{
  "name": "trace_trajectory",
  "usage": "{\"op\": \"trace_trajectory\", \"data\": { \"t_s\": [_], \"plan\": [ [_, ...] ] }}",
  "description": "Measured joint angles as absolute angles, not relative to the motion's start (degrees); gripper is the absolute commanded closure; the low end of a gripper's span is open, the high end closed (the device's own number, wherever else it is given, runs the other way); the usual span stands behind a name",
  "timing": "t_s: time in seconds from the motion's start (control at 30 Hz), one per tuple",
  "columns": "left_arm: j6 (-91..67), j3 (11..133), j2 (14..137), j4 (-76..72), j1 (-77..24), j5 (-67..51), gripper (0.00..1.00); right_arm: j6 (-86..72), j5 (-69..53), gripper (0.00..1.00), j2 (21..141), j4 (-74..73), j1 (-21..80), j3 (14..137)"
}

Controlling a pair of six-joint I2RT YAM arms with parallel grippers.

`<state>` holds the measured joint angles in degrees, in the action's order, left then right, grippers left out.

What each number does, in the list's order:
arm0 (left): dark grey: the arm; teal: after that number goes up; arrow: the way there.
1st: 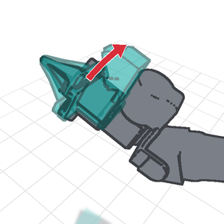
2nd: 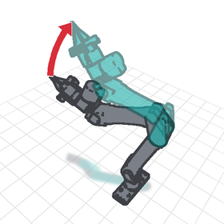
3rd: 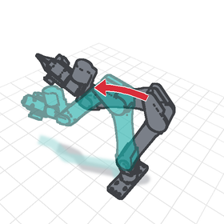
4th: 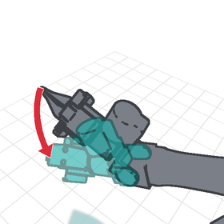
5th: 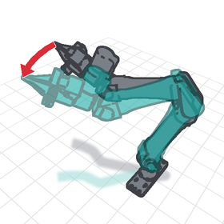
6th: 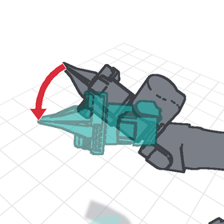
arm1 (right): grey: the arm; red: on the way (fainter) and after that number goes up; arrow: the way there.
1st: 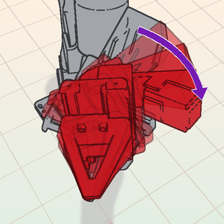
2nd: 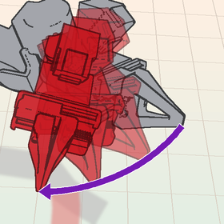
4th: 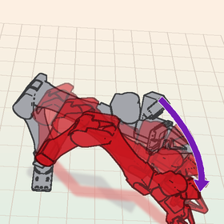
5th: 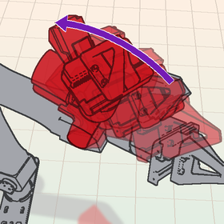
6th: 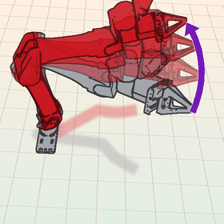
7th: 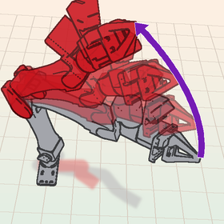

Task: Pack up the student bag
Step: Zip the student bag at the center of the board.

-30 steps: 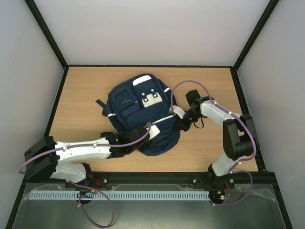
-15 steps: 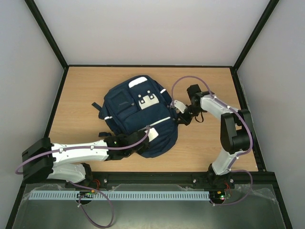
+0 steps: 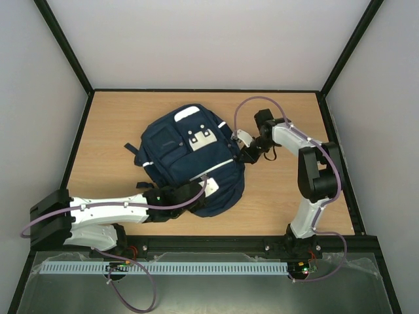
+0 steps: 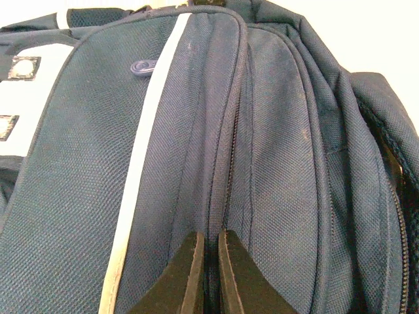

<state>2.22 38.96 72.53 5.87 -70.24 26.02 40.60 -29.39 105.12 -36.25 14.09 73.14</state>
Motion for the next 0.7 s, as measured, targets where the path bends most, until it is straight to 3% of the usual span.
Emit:
{"op": "trace_trajectory", "data": {
  "t_s": [0.1,0.27,0.43,0.53,0.63,0.7],
  "plan": [
    [2.28,38.50,71.22,6.22,-70.35,26.57,0.89,39.48,-29.28,0.73,105.06,-35.99,14.02,73.45],
    [1.54,38.68,68.16,9.61,-70.83,29.06,0.38,35.51,-26.63,0.50,103.00,-31.79,12.27,73.45],
    [-0.45,43.00,66.26,13.23,-68.97,35.07,0.02,28.25,-25.19,0.41,96.16,-27.77,8.40,73.47],
    [-0.60,46.35,64.01,13.56,-65.21,37.08,0.01,23.59,-24.80,0.29,90.89,-26.52,6.50,73.43],
    [-0.62,49.58,62.17,13.47,-59.99,37.52,0.01,19.05,-23.24,0.01,83.50,-24.29,5.69,72.20],
    [-0.93,51.77,61.84,13.17,-55.94,37.17,0.01,16.16,-21.76,0.01,78.91,-22.72,5.69,70.85]
  ]
}}
